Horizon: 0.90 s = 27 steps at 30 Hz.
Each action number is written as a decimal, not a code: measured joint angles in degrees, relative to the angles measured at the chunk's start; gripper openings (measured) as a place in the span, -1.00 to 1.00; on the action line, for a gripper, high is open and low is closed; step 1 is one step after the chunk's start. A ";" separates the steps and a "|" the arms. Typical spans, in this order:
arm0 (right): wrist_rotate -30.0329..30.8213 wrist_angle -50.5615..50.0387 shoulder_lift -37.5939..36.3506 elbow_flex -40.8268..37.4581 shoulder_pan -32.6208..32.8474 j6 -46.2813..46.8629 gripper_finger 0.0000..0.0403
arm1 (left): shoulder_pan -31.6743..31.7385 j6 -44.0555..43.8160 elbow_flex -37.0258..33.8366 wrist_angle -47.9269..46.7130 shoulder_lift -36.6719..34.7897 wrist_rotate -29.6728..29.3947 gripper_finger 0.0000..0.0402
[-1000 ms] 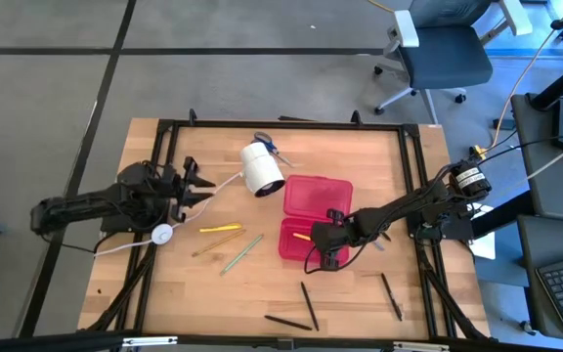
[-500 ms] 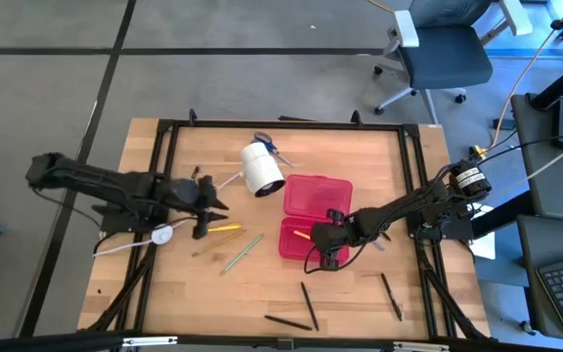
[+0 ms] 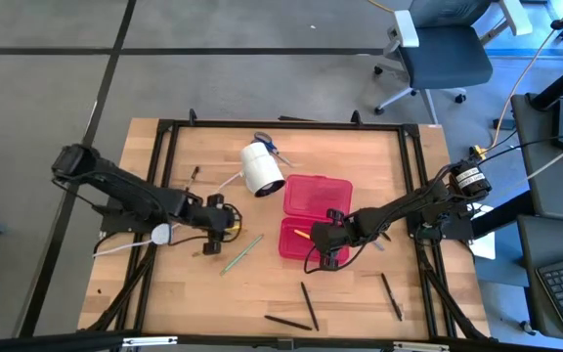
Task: Pick & place school supplies into a supply box
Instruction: Put the yellow pen into the pink supply box
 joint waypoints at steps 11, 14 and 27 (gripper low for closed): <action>0.00 0.04 0.00 0.00 -0.01 0.00 -0.35 | 0.11 -0.92 0.02 -0.18 4.86 -2.67 -0.42; 0.00 0.04 0.00 0.00 -0.02 -0.01 -0.35 | 0.11 -2.35 0.02 -0.31 6.34 -2.64 -0.42; 4.49 1.01 0.00 0.00 0.49 0.23 -0.35 | 0.07 -2.59 0.22 -0.14 7.98 -2.08 -0.74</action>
